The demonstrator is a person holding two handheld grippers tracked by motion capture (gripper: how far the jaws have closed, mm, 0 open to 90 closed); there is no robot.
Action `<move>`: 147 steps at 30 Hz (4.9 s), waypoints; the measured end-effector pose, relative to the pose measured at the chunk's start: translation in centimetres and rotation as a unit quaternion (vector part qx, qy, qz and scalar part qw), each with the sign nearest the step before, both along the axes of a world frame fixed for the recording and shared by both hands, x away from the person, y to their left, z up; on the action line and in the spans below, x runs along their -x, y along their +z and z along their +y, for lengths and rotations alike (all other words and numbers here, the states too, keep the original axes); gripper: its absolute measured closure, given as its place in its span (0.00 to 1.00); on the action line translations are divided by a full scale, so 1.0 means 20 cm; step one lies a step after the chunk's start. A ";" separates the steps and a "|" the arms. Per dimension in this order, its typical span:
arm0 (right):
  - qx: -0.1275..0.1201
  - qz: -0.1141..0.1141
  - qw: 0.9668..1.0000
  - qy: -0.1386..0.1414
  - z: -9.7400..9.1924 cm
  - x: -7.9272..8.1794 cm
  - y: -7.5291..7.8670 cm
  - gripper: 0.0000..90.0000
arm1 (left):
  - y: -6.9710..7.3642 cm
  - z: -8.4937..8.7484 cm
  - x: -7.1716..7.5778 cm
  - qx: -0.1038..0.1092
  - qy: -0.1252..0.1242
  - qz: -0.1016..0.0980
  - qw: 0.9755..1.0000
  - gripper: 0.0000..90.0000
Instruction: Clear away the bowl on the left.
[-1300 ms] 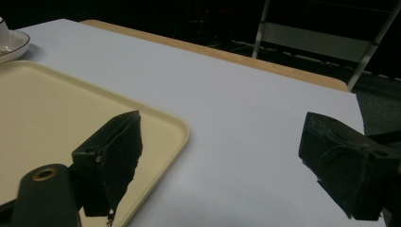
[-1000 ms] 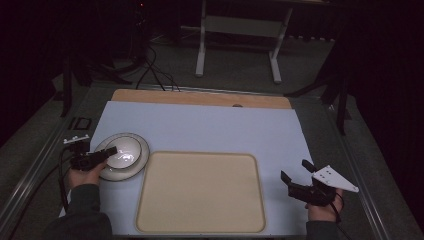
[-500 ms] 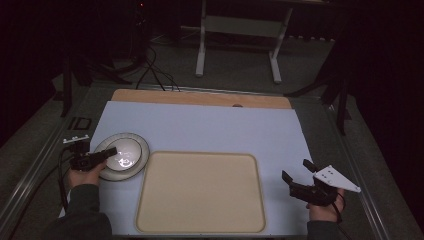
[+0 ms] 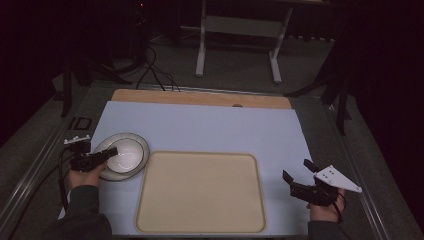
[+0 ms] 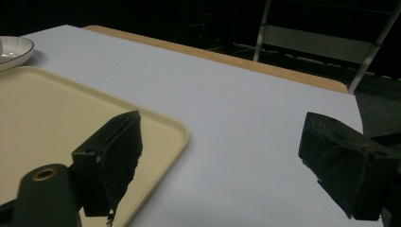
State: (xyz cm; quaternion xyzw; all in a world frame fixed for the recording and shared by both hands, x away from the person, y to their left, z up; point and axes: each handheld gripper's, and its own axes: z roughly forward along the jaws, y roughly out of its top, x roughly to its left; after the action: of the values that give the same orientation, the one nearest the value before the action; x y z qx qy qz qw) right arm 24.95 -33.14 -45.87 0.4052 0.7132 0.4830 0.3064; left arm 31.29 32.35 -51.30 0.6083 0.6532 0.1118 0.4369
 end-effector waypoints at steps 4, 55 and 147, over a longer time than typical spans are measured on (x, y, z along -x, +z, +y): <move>-0.001 0.000 1.000 0.000 0.00 0.00 0.00 0.15 | 0.01 0.00 0.01 0.000 0.001 -0.003 1.000 0.85; 0.000 -0.002 1.000 0.000 0.00 0.00 0.00 0.15 | 0.16 -0.07 0.10 0.036 0.005 -0.086 0.996 0.85; 0.004 -0.003 1.000 0.000 0.00 0.01 0.00 0.15 | 0.22 -0.61 0.11 0.036 -0.132 -0.103 0.985 0.85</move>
State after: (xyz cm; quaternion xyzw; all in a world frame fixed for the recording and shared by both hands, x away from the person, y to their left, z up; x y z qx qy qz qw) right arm 24.82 -33.15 -45.84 0.4024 0.7144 0.4814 0.3098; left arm 29.15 20.07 -46.92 0.6584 0.5219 0.0915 0.5346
